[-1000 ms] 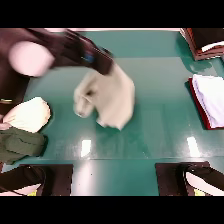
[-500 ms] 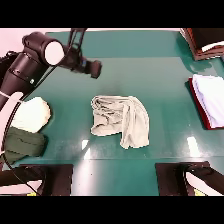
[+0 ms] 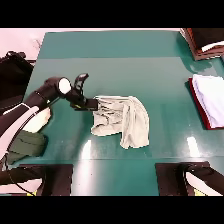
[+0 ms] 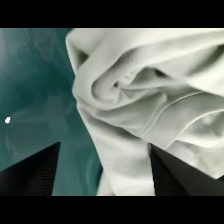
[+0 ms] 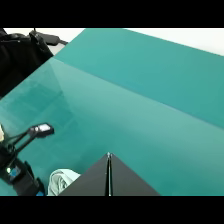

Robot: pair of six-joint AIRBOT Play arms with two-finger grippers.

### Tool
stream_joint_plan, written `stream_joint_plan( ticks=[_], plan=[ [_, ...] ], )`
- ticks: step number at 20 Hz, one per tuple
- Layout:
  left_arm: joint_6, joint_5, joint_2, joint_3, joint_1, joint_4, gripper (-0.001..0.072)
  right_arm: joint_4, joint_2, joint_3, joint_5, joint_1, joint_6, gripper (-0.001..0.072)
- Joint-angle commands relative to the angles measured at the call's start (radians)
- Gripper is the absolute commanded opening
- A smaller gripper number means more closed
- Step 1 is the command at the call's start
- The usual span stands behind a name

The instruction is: Fold the shirts.

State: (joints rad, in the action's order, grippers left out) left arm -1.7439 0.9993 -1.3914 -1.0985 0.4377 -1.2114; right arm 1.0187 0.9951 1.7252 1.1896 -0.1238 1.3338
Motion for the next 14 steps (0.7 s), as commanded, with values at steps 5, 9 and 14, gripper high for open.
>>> stream_joint_plan(
  ticks=[5, 9, 14],
  plan=[
    [0.137, -0.064, -0.003, 0.124, 0.075, 0.163, 0.0636, 0.002, 0.021, -0.005, 0.000, 0.000, 0.000, 0.0018],
    [0.129, -0.030, 0.000, 0.119, 0.046, 0.137, 0.0099, 0.005, 0.022, -0.005, 0.075, 0.006, 0.000, 0.0019],
    [0.146, 0.076, 0.001, 0.003, -0.099, 0.085, 0.0026, 0.003, -0.010, -0.261, 0.326, 0.195, 0.024, 0.0019]
  ],
)
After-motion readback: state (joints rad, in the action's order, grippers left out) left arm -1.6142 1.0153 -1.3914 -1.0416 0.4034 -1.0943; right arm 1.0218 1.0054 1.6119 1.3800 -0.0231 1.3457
